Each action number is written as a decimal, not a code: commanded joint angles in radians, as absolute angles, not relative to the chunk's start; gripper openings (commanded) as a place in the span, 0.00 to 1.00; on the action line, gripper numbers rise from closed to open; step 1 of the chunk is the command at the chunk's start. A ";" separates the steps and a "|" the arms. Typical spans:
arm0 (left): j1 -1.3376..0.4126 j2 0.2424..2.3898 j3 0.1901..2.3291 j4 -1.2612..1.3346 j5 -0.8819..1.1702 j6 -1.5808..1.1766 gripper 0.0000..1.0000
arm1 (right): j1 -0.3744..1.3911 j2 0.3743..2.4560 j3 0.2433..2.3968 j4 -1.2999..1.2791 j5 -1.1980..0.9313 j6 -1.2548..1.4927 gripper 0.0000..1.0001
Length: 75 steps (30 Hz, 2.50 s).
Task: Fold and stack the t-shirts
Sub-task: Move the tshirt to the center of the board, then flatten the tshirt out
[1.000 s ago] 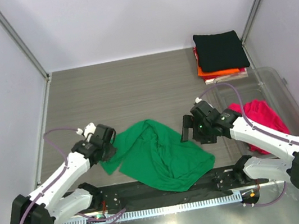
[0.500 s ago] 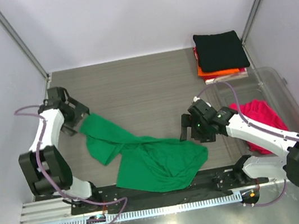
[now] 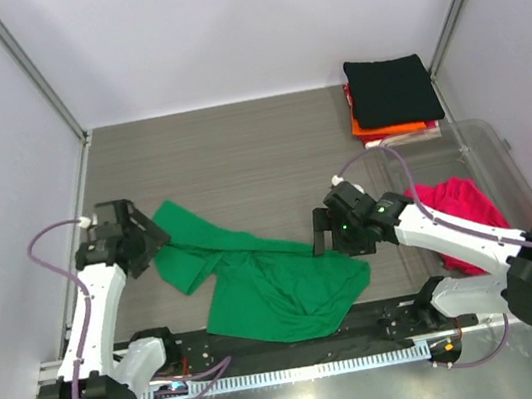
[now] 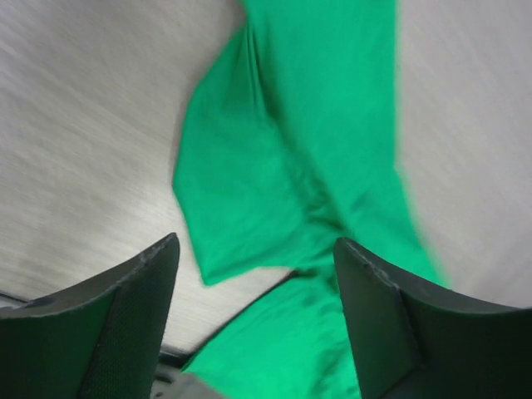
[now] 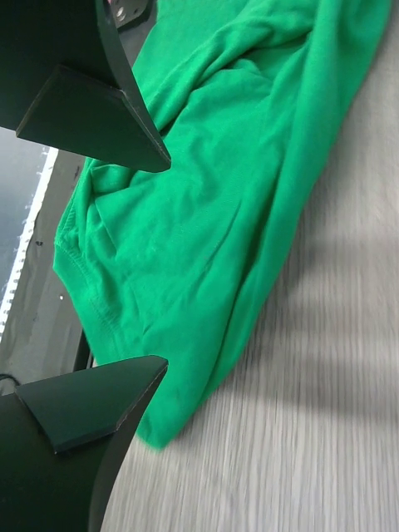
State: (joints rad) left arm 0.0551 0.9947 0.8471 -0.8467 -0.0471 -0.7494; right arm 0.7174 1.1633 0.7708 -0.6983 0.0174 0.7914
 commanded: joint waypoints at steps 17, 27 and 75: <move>-0.443 1.321 0.804 -0.716 -0.236 -0.798 0.64 | 0.822 1.242 0.779 -0.618 0.064 0.810 0.99; -0.463 1.404 0.785 -0.709 -0.270 -0.810 0.56 | 0.824 1.238 0.765 -0.618 0.071 0.807 0.99; -0.232 0.923 1.022 -1.089 -0.384 -0.689 0.00 | 0.820 1.869 1.243 -0.731 0.244 0.596 1.00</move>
